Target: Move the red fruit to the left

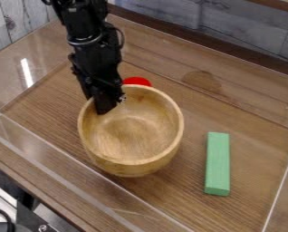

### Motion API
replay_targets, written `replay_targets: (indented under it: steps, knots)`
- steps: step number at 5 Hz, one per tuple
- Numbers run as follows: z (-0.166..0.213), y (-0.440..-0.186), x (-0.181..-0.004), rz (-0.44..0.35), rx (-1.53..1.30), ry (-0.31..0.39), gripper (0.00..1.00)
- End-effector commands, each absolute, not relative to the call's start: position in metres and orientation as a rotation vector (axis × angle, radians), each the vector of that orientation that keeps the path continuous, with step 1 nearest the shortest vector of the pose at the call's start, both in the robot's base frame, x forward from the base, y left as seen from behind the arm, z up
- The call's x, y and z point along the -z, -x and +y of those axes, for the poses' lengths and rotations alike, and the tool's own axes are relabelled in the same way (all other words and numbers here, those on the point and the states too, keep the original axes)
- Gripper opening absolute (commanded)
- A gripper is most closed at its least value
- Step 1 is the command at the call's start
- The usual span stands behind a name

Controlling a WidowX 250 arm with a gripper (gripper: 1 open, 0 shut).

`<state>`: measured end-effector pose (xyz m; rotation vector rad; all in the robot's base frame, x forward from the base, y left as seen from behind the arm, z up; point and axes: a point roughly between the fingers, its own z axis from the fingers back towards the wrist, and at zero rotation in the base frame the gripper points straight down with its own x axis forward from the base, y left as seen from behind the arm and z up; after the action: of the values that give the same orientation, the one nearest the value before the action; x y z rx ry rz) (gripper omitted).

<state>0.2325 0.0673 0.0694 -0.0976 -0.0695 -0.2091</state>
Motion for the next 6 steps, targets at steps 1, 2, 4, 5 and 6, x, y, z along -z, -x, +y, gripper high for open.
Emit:
replay_targets:
  steps: [1, 2, 4, 5, 6]
  knots:
    - [0.066, -0.236, -0.087, -0.113, 0.276, 0.088, 0.0]
    - [0.064, -0.234, -0.092, -0.11, 0.34, 0.098, 0.0]
    - [0.044, -0.224, -0.092, -0.107, 0.408, 0.118, 0.0]
    - [0.035, -0.22, -0.092, -0.106, 0.44, 0.128, 0.0]
    - [0.043, -0.224, -0.101, -0.125, 0.445, 0.138, 0.0]
